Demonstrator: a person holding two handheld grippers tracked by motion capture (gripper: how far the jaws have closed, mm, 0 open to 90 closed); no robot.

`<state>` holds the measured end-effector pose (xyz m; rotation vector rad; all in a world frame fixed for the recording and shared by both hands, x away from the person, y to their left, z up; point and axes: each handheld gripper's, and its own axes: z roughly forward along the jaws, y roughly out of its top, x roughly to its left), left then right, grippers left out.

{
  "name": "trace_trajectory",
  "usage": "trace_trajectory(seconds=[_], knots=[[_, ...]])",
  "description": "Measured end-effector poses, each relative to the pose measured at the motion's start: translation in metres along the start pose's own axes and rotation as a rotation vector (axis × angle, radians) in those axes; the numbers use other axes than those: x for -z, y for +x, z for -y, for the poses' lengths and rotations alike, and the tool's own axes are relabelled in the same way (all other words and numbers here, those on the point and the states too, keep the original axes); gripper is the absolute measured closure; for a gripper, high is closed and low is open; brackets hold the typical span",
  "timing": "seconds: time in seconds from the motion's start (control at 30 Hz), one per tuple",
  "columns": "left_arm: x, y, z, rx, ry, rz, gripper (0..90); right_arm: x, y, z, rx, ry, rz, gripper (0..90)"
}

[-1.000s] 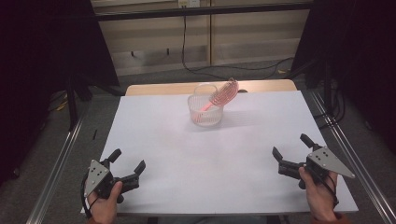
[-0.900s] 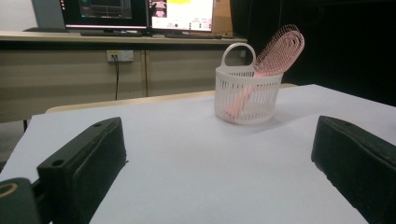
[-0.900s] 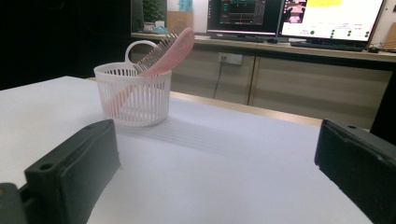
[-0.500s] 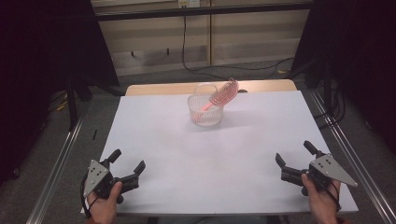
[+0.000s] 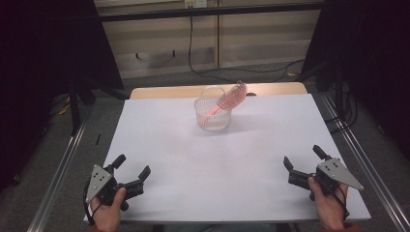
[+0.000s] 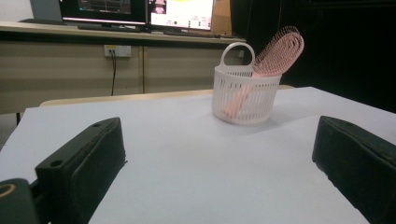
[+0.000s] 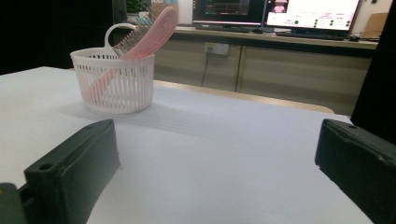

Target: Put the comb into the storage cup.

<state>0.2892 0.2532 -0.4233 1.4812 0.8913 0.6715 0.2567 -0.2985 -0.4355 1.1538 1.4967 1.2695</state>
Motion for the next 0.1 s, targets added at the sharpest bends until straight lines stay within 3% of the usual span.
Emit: trace_trajectory(seconds=[0.1], knots=[[-0.0008,0.001,0.0003,0.002,0.003,-0.004,2.5,-0.0007,0.0016,-0.0001,0.004,0.0,-0.013,0.0]])
